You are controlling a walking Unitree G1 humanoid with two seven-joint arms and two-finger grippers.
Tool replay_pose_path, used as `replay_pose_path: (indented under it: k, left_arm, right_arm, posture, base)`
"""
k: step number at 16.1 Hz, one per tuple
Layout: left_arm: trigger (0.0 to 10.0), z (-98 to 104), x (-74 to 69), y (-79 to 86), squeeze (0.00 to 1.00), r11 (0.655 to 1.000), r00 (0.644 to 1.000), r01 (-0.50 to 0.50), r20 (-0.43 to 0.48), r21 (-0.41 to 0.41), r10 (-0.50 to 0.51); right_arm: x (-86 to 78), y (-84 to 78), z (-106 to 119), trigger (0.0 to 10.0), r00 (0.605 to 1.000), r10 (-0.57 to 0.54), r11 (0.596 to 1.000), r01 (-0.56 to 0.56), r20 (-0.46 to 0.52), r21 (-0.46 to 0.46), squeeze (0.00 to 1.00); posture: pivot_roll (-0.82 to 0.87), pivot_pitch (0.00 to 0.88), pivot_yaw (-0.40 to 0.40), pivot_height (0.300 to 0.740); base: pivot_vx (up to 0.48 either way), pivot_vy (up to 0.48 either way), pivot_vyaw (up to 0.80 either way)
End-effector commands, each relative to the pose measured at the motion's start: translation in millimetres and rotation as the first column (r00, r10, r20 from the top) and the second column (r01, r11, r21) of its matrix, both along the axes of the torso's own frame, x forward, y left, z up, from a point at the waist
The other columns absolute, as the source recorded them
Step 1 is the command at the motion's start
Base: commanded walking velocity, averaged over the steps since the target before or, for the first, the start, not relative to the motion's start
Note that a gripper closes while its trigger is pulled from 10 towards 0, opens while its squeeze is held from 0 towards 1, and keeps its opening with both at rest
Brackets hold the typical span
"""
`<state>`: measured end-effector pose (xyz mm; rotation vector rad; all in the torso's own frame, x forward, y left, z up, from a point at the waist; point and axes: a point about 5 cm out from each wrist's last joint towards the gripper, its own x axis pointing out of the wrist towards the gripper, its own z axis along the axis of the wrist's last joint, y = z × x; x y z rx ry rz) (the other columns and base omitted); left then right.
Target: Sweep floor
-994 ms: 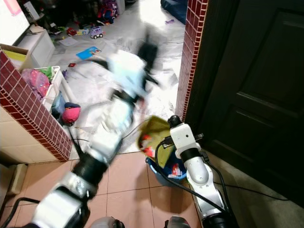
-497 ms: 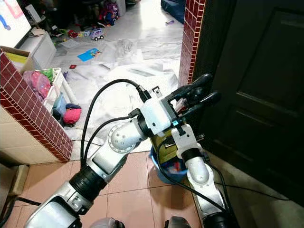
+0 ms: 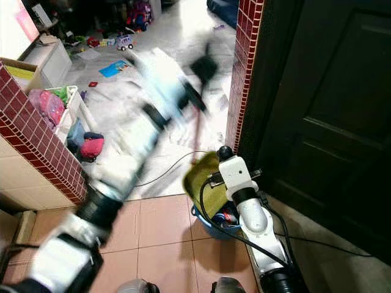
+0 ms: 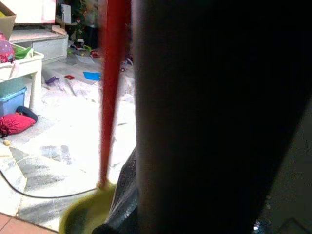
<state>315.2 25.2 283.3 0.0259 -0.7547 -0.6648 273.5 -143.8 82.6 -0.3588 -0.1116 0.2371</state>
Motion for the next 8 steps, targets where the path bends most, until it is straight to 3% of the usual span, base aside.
replay_pose_path:
  k: [1, 3, 5, 7, 8]
  left_arm:
    - [10.0, 40.8, -6.1, 19.2, 0.0, 0.994, 0.987, -0.057, 0.147, -0.089, 0.07]
    - [10.0, 71.8, -5.8, 45.7, 0.0, 0.976, 0.951, -0.154, 0.246, -0.156, 0.19]
    - [10.0, 88.6, -4.6, 64.0, 0.0, 0.957, 0.917, -0.234, 0.29, -0.171, 0.276]
    - [10.0, 87.6, 4.8, 85.4, 0.0, 0.924, 0.89, -0.353, 0.25, -0.149, 0.38]
    - [10.0, 73.0, 16.6, 100.4, 0.0, 0.882, 0.866, -0.457, 0.168, -0.111, 0.47]
  right_arm:
    - [5.1, 3.5, 7.7, 10.0, 0.999, 0.02, 1.0, -0.019, 0.039, -0.014, 0.0]
    - [7.1, 6.4, 7.1, 10.0, 0.999, 0.033, 0.999, -0.032, 0.036, -0.01, 0.0]
    - [7.9, 9.4, 6.1, 10.0, 0.998, 0.046, 0.999, -0.046, 0.032, -0.005, 0.0]
    - [7.2, 12.2, 5.1, 10.0, 0.998, 0.062, 0.998, -0.062, 0.029, -0.001, 0.0]
    - [6.4, 13.1, 3.9, 10.0, 0.997, 0.072, 0.997, -0.072, 0.02, -0.002, 0.0]
  posture:
    - [-0.09, 0.0, 0.056, 0.74]
    - [-0.08, 0.0, 0.047, 0.74]
    - [-0.07, 0.0, 0.04, 0.74]
    - [-0.07, 0.0, 0.035, 0.74]
    - [-0.06, 0.0, 0.028, 0.74]
  base:
    - [0.0, 0.0, 0.0]
    - [0.0, 0.0, 0.0]
    - [0.0, 0.0, 0.0]
    - [0.0, 0.0, 0.0]
    - [0.0, 0.0, 0.0]
